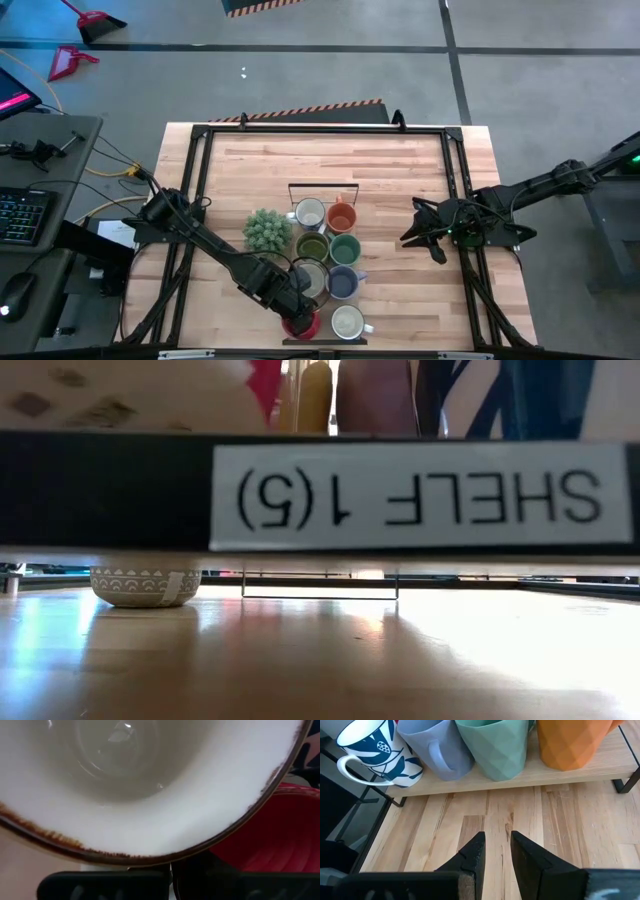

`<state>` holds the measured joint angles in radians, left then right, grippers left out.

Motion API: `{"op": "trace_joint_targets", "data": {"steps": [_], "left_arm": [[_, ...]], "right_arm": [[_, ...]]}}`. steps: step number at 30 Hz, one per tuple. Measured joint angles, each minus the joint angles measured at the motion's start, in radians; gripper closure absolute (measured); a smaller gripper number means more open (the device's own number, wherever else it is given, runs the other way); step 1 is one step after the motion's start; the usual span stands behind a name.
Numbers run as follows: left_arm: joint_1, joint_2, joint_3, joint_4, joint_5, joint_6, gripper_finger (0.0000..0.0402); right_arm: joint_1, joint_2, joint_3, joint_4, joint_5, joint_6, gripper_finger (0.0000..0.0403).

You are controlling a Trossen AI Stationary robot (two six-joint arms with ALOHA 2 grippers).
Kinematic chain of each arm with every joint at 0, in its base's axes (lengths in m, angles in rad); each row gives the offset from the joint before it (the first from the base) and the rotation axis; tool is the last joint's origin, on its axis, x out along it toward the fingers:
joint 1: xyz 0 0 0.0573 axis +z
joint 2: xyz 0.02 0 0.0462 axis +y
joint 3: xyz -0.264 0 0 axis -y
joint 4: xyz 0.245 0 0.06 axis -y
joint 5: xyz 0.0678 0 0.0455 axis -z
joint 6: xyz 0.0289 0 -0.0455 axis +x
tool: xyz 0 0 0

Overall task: Place coffee mugs
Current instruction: Put the red mug on the shelf

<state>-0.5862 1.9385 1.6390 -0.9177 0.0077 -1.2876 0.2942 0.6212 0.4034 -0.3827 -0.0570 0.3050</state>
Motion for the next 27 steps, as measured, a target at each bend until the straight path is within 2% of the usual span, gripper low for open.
{"op": "trace_joint_targets", "data": {"steps": [17,27], "left_arm": [[0.000,0.000,0.000,0.003,0.010,0.000,0.0384],[0.000,-0.001,0.001,0.007,0.006,-0.003,0.0351]], "right_arm": [[0.000,0.000,0.000,0.000,0.000,-0.026,0.0330],[0.000,0.000,0.000,0.000,0.000,-0.021,0.0330]]}}
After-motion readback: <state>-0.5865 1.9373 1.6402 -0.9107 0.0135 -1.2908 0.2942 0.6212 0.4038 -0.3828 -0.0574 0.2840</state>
